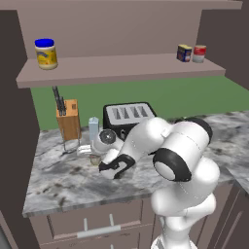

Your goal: Pick the cans from the counter and place them in their designated side in the cabinet.

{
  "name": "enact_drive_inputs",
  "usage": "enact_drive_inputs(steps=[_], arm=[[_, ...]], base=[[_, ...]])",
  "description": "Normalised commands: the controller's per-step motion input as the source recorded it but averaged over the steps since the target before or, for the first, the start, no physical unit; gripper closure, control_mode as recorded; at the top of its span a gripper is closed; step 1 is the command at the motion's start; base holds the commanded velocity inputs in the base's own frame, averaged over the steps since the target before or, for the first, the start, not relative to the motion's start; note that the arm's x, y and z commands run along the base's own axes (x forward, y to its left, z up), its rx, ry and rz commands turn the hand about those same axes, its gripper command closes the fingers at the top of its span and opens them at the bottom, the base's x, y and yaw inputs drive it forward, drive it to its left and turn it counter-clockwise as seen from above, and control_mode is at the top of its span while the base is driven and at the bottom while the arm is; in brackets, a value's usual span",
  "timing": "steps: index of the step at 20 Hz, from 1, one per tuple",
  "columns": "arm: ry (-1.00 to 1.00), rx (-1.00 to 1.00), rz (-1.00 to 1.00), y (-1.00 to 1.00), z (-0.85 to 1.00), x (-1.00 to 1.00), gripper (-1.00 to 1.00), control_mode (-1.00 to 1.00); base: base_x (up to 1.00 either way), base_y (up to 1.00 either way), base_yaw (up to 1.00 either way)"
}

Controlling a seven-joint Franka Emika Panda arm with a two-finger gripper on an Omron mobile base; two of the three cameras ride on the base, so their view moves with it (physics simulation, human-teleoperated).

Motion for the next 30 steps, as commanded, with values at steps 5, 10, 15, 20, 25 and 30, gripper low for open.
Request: enact_drive_inputs(steps=[5, 10, 15, 20, 25, 30], arm=[[-0.08, 0.03, 0.00, -0.15, 0.58, -0.27, 1.00, -1.00], [-0.06, 0.07, 0.00, -0.22, 0.66, -0.40, 1.00, -1.00], [-0.01, 0.08, 0.00, -0.20, 0.83, -0.35, 1.00, -1.00], [-0.01, 0.07, 0.00, -0.10, 0.91, -0.32, 1.00, -1.00], [0.00, 0.03, 0.00, -0.02, 0.93, -0.33, 1.00, -1.00], [0.00, 0.00, 0.00, 0.00, 0.76, -0.46, 1.00, -1.00]], base=[[0.00, 0.00, 0.00], [0.00, 0.00, 0.00], [0.00, 0.00, 0.00], [0.00, 0.00, 0.00], [0.00, 0.00, 0.00], [0.00, 0.00, 0.00]])
